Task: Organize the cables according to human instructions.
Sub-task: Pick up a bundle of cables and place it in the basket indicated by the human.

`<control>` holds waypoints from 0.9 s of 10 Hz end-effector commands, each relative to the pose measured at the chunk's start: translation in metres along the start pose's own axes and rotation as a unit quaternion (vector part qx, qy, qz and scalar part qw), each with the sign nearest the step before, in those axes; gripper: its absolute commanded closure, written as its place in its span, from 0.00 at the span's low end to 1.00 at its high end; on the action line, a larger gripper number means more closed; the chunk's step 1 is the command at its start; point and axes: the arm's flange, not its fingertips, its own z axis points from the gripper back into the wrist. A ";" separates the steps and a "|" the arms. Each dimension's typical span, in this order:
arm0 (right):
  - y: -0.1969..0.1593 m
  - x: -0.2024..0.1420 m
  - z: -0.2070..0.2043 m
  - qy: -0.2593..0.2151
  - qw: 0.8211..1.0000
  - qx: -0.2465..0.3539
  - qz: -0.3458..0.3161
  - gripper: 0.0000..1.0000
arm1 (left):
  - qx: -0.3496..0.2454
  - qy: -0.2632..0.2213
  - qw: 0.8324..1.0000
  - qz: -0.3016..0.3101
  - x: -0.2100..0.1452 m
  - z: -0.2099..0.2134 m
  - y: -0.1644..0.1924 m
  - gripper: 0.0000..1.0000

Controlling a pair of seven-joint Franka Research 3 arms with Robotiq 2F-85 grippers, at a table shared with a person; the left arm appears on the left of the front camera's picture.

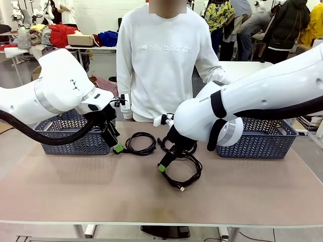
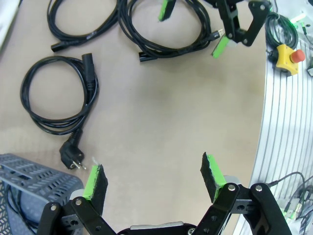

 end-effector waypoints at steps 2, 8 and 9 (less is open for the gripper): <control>0.000 0.013 -0.015 0.027 1.000 0.008 0.000 0.00 | 0.002 0.000 1.000 0.001 0.000 0.002 0.000 0.00; 0.004 0.016 -0.028 0.087 0.996 0.006 0.004 0.00 | 0.002 0.000 1.000 0.001 0.000 0.002 0.000 0.00; 0.004 0.016 -0.030 0.090 0.996 0.008 0.004 0.00 | 0.002 0.000 1.000 0.001 0.000 0.002 0.000 0.00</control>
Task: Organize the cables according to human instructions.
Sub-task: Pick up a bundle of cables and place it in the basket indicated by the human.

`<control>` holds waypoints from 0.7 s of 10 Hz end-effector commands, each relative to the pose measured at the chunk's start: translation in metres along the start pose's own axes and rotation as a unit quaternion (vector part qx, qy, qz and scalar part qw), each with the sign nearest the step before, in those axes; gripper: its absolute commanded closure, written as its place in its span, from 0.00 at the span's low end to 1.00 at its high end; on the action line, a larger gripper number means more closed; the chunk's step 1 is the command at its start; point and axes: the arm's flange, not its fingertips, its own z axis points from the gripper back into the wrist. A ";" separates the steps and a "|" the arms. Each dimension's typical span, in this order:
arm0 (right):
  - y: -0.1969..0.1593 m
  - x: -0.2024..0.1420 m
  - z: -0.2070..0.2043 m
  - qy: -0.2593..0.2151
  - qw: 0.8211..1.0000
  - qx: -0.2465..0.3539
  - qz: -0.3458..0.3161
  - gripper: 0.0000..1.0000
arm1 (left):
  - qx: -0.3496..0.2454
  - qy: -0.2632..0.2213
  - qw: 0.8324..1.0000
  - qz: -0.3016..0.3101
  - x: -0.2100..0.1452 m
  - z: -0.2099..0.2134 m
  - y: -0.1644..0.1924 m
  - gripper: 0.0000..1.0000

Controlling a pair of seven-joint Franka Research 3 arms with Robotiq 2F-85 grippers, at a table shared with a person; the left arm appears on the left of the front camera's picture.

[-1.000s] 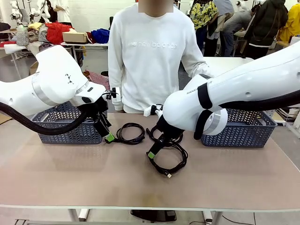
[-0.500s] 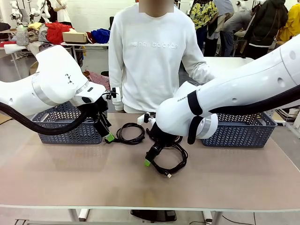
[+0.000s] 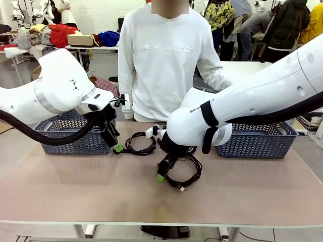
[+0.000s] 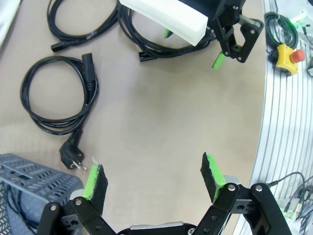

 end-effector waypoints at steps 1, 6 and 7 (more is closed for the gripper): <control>0.000 0.011 -0.003 0.020 1.000 0.000 -0.010 0.00 | 0.003 0.000 1.000 0.001 0.000 0.002 0.000 0.00; 0.001 0.016 -0.016 0.050 0.999 -0.007 -0.017 0.00 | 0.003 0.000 1.000 0.001 0.000 0.002 0.000 0.00; 0.001 0.017 -0.017 0.053 0.998 -0.008 -0.019 0.00 | 0.003 0.000 1.000 0.001 0.000 0.002 0.000 0.00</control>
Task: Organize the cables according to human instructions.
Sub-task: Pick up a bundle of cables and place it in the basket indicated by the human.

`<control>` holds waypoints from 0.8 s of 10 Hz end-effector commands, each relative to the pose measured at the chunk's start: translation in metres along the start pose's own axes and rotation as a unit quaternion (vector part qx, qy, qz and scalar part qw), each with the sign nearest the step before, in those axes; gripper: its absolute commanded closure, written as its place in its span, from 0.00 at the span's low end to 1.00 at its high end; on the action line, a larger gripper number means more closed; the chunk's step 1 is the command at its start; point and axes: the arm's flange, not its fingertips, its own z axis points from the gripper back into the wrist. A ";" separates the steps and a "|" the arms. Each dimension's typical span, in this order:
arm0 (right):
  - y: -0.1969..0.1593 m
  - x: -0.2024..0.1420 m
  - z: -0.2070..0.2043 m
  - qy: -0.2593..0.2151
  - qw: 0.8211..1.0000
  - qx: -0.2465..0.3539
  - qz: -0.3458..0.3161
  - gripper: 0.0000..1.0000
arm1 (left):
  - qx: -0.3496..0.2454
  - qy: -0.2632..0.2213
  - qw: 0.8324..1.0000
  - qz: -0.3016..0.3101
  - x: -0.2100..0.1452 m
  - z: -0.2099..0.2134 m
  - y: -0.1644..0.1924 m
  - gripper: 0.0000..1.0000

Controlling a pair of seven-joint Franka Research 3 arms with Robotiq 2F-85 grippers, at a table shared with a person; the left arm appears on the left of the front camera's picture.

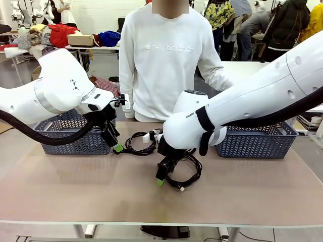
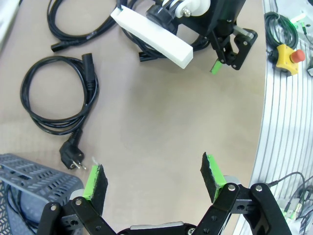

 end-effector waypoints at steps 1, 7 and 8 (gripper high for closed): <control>0.001 0.011 0.001 0.021 1.000 -0.013 -0.015 0.00 | 0.002 0.000 1.000 0.001 0.000 0.002 0.000 0.00; 0.002 0.015 0.001 0.045 0.998 -0.034 -0.021 0.09 | 0.002 0.000 1.000 0.001 0.000 0.002 0.000 0.00; 0.002 0.016 0.000 0.045 0.998 -0.033 -0.020 0.18 | 0.002 0.000 1.000 0.001 0.000 0.002 0.000 0.00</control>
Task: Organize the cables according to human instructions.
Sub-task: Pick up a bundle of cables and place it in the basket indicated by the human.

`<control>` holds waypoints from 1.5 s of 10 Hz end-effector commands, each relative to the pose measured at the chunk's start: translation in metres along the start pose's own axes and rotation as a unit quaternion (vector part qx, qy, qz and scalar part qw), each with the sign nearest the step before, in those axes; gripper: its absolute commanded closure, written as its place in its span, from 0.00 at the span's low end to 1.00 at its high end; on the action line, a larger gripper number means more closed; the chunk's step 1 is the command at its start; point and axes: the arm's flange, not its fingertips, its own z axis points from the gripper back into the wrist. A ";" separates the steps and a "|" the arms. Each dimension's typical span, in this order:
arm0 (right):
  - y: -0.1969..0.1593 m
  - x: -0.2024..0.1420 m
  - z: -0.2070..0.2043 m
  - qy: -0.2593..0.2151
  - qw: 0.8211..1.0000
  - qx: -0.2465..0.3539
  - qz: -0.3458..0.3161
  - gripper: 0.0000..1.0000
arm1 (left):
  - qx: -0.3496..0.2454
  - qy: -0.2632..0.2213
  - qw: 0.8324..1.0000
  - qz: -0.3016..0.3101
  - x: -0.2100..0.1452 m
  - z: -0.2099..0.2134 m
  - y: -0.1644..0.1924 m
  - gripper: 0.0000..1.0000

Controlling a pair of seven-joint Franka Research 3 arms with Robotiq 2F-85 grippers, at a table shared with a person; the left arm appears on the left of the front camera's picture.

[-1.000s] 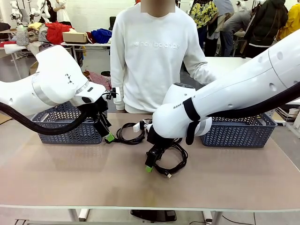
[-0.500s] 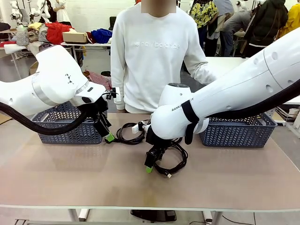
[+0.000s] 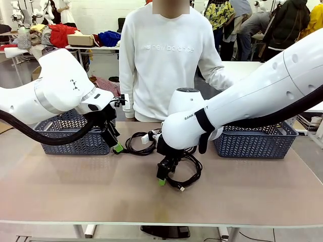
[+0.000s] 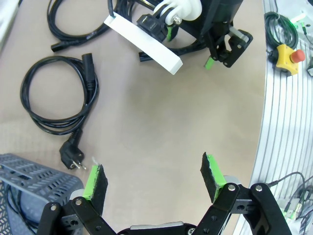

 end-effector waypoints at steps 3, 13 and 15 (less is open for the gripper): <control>0.003 0.010 -0.001 0.009 1.000 -0.008 -0.010 0.34 | 0.003 0.000 1.000 0.001 0.000 0.002 0.000 0.00; 0.011 -0.006 0.012 -0.002 0.999 -0.001 -0.036 1.00 | 0.003 0.000 1.000 0.001 0.000 0.002 0.000 0.00; 0.023 -0.021 0.043 0.007 0.999 -0.038 -0.017 1.00 | 0.003 0.000 1.000 0.001 0.000 0.002 0.000 0.00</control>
